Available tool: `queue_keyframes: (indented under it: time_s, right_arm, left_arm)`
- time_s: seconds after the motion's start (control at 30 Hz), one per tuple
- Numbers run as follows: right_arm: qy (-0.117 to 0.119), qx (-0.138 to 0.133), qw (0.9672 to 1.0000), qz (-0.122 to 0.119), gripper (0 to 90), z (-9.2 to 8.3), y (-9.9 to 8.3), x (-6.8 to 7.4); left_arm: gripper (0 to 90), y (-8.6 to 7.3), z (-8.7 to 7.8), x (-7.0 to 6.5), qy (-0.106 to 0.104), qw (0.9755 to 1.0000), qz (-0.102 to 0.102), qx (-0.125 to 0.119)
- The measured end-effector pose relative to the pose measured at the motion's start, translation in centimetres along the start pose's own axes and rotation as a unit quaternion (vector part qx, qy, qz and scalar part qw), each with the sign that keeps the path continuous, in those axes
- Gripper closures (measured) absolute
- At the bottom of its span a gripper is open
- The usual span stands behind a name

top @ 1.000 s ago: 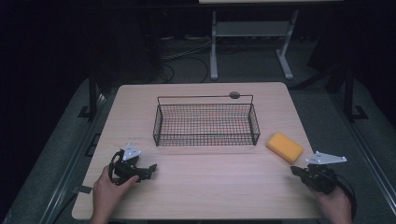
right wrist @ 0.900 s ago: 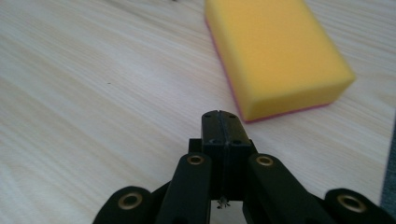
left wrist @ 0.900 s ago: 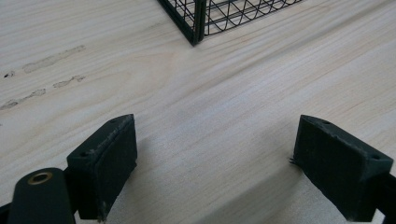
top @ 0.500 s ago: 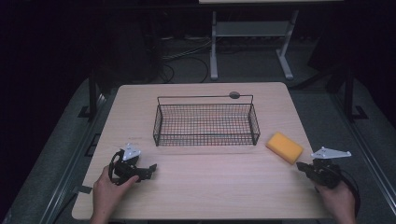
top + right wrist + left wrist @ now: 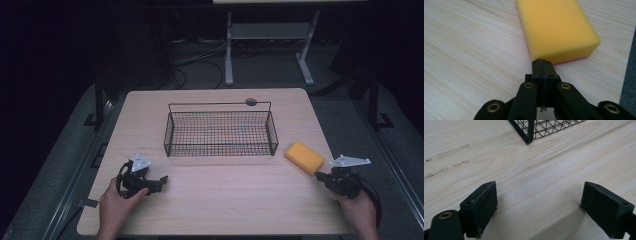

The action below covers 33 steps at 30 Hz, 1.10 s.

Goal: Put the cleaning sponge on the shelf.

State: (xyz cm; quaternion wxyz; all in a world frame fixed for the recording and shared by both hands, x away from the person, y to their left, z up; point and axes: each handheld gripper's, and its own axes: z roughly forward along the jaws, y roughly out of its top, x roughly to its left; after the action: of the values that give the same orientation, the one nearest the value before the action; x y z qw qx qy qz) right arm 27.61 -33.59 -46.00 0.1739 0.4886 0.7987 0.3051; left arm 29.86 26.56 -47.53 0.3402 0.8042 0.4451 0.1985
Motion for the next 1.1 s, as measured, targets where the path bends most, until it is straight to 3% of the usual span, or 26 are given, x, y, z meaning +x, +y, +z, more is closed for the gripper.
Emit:
queue_keyframes:
  time_s: [0.37, 0.73, 1.1]
  right_arm:
    - [0.016, 0.002, 0.9996, -0.021, 89.9, 0.7, 0.8, 1.3]
    - [0.024, 0.009, 0.9994, -0.024, 89.7, 1.0, 1.5, 1.9]
    - [0.008, 0.030, 0.9995, -0.002, 63.4, -0.3, 2.7, 1.3]
  left_arm:
    - [12.7, 0.0, 0.0, 0.0, 0.000, 1.0000, 0.001, 0.000]
    - [12.7, 0.0, 0.0, 0.0, 0.000, 1.0000, 0.000, 0.000]
    - [12.7, 0.0, 0.0, 0.0, 0.000, 1.0000, 0.000, 0.000]
